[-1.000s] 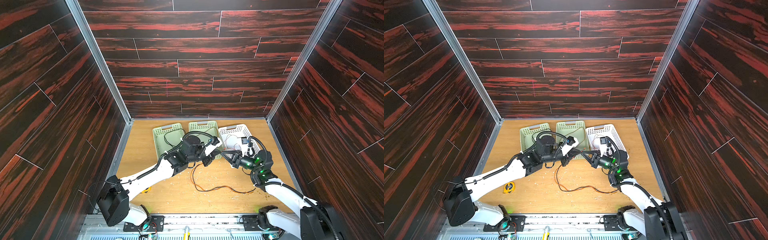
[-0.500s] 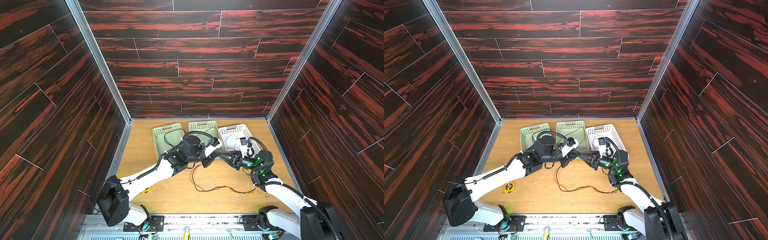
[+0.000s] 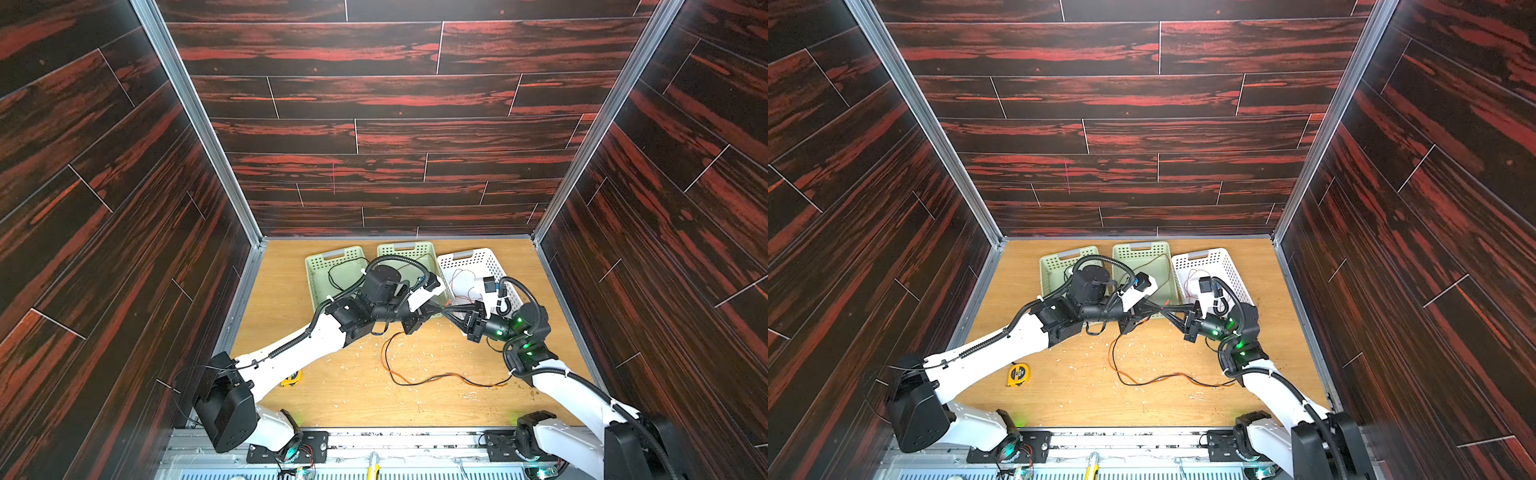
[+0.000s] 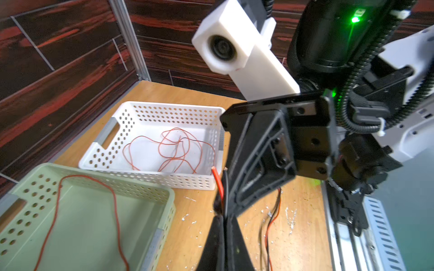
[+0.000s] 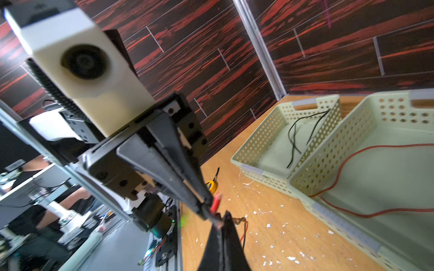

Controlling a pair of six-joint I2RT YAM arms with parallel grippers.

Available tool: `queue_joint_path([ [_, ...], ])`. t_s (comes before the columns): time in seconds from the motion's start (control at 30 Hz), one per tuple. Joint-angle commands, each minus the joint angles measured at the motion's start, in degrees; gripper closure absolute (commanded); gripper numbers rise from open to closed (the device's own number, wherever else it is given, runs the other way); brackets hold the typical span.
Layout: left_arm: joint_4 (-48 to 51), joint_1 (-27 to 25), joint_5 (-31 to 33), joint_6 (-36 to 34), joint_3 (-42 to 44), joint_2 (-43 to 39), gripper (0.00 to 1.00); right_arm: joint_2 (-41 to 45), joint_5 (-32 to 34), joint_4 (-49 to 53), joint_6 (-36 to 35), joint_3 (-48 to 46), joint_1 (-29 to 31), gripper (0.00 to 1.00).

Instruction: Untangle the cables

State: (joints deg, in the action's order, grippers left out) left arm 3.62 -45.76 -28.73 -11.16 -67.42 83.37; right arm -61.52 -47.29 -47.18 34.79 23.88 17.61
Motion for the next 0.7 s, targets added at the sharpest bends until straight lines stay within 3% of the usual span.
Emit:
queue_joint_path([
  [0.0, 2.4, -0.1, -3.4, -1.1, -1.5, -1.2, 1.0, 2.2, 1.7, 0.3, -2.0, -0.7, -0.1, 0.91],
  [0.3, 6.3, 0.0, -7.0, -2.3, -2.8, -1.0, 1.0, 4.7, -3.8, 8.6, -16.0, 0.0, -0.1, 0.67],
  [0.67, 9.6, 0.1, -8.3, -3.7, -4.1, -0.3, 1.0, 6.7, -10.9, 1.6, -26.0, -2.6, -0.1, 0.63],
])
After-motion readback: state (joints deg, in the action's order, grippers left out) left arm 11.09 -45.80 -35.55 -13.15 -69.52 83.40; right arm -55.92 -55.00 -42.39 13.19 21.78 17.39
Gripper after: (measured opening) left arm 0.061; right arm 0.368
